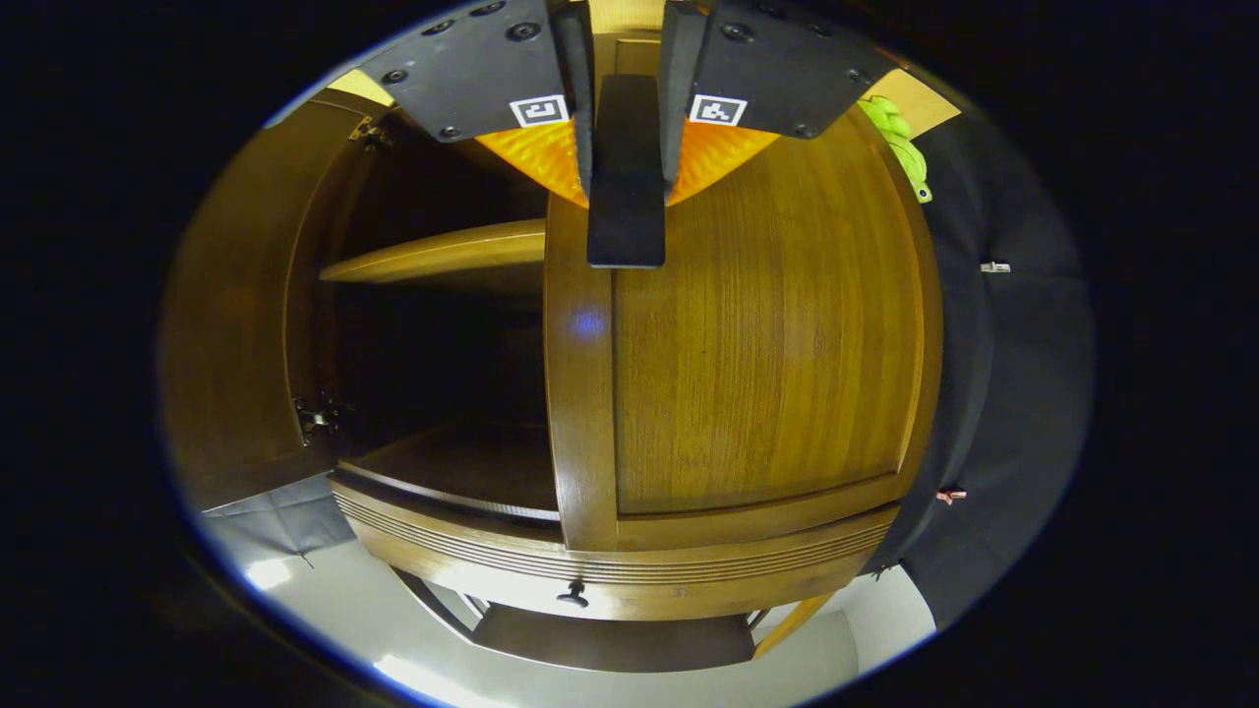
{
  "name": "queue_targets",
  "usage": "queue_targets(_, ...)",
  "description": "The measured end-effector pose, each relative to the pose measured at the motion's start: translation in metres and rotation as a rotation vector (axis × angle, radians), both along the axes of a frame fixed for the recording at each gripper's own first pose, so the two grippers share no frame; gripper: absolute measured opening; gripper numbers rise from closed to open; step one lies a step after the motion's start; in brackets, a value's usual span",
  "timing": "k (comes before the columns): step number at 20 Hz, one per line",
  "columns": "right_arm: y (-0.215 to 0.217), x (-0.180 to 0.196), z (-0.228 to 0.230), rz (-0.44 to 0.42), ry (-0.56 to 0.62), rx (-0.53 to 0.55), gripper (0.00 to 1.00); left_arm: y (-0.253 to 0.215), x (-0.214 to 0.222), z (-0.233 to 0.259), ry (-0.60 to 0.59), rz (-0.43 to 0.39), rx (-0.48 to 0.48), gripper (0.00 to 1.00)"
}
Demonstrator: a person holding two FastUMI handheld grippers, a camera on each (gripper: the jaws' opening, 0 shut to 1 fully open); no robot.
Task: Open the right door of the double-door shoe cabinet with the right hand, and open the left door with the left hand.
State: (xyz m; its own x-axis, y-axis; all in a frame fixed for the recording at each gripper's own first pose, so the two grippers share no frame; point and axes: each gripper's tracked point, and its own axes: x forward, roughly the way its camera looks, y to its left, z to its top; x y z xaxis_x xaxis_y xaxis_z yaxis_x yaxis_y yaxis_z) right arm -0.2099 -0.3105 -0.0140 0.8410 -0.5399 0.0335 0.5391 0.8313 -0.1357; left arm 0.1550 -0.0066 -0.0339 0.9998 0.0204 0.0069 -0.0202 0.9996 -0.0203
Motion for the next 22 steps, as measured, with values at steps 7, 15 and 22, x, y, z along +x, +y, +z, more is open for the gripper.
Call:
queue_targets(7, 0.046, -0.002, 0.031, 0.068, -0.058, -0.028, 0.96, 0.009, -0.048, -0.001, 0.019, -0.076, -0.013, 0.31)
queue_targets(15, 0.103, 0.016, 0.028, 0.225, -0.02, 0.022, 0.97, 0.03, -0.099, -0.001, 0.032, -0.092, -0.03, 0.3)
queue_targets(22, 0.157, 0.037, 0.027, 0.352, 0.012, 0.014, 0.98, 0.065, -0.145, -0.002, 0.021, -0.053, -0.031, 0.3)
